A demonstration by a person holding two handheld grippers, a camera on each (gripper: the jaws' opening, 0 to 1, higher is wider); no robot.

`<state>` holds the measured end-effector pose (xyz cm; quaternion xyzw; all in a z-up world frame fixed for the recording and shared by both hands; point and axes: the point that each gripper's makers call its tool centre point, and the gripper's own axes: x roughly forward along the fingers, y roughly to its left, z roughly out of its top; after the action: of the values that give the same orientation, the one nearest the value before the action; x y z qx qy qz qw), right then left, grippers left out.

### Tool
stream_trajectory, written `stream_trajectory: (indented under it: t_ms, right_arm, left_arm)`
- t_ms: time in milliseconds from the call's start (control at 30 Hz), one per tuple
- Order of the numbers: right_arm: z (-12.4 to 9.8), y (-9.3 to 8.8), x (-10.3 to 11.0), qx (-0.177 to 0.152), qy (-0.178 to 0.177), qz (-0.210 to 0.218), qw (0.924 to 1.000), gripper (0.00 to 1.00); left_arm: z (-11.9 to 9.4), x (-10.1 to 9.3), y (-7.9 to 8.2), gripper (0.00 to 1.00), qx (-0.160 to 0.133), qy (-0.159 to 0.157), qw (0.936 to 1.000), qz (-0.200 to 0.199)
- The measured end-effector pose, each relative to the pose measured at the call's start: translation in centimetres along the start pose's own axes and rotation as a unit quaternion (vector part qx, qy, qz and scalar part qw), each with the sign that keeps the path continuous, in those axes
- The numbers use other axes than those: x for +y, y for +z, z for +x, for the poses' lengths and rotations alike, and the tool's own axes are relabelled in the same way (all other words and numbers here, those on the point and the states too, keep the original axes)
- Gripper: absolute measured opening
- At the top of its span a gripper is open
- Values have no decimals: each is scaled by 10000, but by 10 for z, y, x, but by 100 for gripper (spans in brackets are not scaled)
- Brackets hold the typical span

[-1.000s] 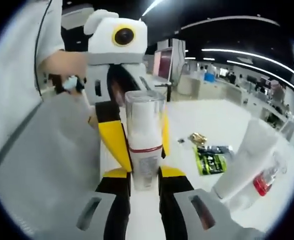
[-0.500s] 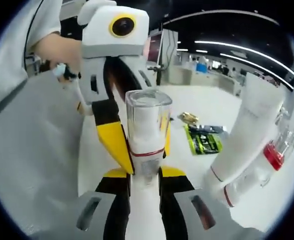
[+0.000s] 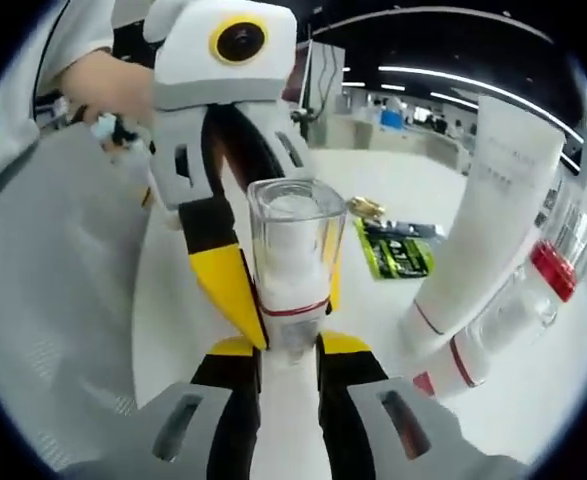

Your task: Arrange the skincare products in the storage area until every visible bottle or jar stands upright without overlapping.

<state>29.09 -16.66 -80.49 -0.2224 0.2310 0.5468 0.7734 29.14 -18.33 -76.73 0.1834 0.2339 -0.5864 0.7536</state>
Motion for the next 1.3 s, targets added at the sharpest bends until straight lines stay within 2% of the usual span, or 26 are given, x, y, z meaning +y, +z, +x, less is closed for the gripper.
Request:
stream_trajectory:
  t_ms: [400,567,700,1067,1300]
  right_arm:
    - [-2,-1,-3,0,-62,98,9999,20]
    - [-2,-1,-3,28,-69,73,9999,20]
    - [-1,-1,-3,51,-40,44,10000,20]
    - [-1,-4,-5,112,-77,167,9998,20]
    - [-4,-7,-5,217,-85,201,9995,27]
  left_arm:
    - [2,4,1,18,-172,-170,9997,-31]
    - [2,4,-5,17,14,-162,9998,-130]
    - [-1,4,-16,16,261,-124,9996,35]
    - [2,6,-15,16,247,-156,9993,228]
    - [4,8,-15,15,214,-140,9994,249]
